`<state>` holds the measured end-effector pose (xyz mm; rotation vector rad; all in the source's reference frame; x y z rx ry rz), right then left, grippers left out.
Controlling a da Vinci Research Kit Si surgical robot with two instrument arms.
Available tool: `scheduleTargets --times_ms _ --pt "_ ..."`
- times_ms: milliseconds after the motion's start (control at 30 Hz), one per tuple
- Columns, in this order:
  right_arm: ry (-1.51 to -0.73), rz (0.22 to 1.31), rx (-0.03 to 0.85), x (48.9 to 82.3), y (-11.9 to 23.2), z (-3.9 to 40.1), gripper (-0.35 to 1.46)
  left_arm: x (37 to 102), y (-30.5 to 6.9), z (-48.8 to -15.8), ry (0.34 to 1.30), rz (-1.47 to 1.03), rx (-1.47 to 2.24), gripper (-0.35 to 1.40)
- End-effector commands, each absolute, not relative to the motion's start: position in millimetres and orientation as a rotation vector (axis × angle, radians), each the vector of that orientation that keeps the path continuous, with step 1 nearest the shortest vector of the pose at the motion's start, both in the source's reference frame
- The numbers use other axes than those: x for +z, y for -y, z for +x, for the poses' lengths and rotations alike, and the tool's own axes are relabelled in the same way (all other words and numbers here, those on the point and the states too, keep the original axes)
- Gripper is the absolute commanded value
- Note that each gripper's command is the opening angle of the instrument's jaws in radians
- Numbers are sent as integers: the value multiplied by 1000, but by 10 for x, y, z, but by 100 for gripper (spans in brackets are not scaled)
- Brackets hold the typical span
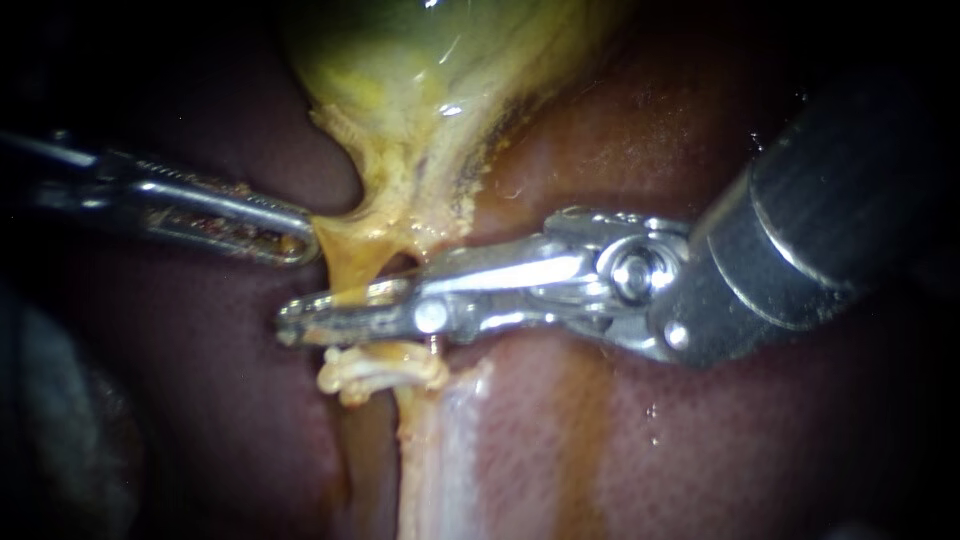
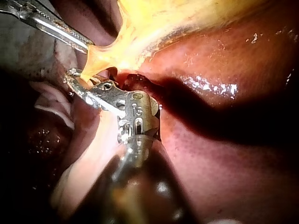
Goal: Going back third clip left tube
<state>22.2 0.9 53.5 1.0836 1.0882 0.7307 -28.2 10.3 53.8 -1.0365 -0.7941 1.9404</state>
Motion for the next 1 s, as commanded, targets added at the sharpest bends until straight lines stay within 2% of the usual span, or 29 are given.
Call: scheduleTargets --times_ms 33,67,100,133,167,233,267,367,633,867,1000 --pt "-1093 1084 733 536 -9 224 -35 538 -103 -282 794 -1036 1940 -35" --pt "-1096 1084 734 537 -9 224 -35 538 -103 -282 794 -1036 1940 -35" --pt "-1115 1063 706 538 -9 226 -24 538 -103 -282 794 -1036 1940 -35" --pt "-1137 1037 673 540 -9 227 -1 539 -103 -282 794 -1036 1940 -35" --pt "-1142 1028 664 543 -9 229 12 539 -103 -282 794 -1036 1940 -35" --pt "-1148 1017 654 550 -9 231 32 539 -103 -282 794 -1036 1940 -35" --pt "-1150 1012 649 554 -10 231 37 539 -103 -282 793 -1036 1940 -35" --pt "-1168 983 611 569 -10 232 44 539 -103 -282 793 -1036 1940 -35" --pt "-1212 802 610 608 -18 221 49 539 -103 -282 793 -1036 1940 -35" --pt "-1265 646 436 606 -18 187 50 539 -102 -282 794 -1036 1940 -35" --pt "-1282 597 359 599 -13 164 50 539 -102 -281 794 -1037 1940 -35"
